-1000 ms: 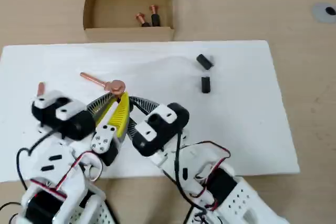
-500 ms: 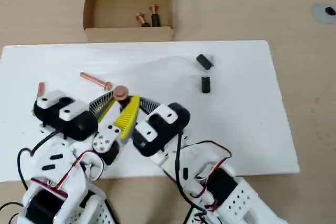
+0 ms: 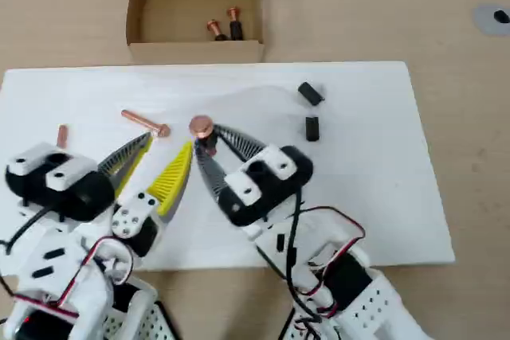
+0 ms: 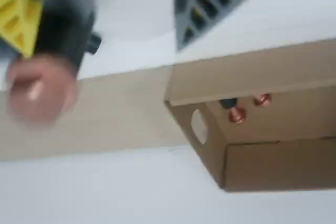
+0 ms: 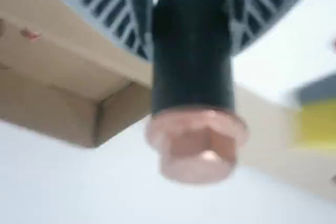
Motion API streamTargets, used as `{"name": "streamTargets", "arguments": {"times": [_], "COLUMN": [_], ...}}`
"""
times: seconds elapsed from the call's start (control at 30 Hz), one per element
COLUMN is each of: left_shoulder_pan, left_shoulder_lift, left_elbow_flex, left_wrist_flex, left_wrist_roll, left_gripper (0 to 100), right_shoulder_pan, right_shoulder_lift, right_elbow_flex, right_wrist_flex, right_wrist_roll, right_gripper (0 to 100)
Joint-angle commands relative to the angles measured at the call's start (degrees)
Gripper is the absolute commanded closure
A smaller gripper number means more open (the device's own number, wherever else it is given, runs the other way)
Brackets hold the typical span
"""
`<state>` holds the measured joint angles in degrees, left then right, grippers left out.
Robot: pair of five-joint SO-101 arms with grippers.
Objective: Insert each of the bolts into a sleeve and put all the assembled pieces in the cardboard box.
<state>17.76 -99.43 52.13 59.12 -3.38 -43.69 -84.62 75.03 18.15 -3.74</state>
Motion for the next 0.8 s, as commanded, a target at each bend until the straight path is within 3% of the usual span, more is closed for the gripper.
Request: {"name": "streamTargets", "arguments": {"times": [0.0,0.13,0.27,0.5,0.77], "left_shoulder_pan": [-1.1,-4.7,-15.7,-29.9,-35.3], "left_shoulder_lift": [6.6,15.6,24.6,34.2,36.6], "left_elbow_flex": [-12.3,-24.6,-29.5,-28.6,-20.3], "left_wrist_flex": [4.0,10.0,14.4,14.3,9.8], "left_wrist_roll": [3.6,6.1,5.7,-3.2,-9.1], "left_gripper": [81,81,81,81,81], "right_shoulder_pan": [4.4,10.0,12.8,13.9,19.0], "right_shoulder_lift": [9.2,27.6,45.1,67.6,92.4], "right_elbow_flex": [-12.5,-28.8,-47.1,-69.6,-88.9], "right_wrist_flex": [-1.9,-4.0,-3.8,-3.8,-7.4], "right_wrist_roll": [-0.9,-4.2,-6.2,-4.4,-4.1], "right_gripper": [98.9,98.9,98.9,98.9,98.9]}}
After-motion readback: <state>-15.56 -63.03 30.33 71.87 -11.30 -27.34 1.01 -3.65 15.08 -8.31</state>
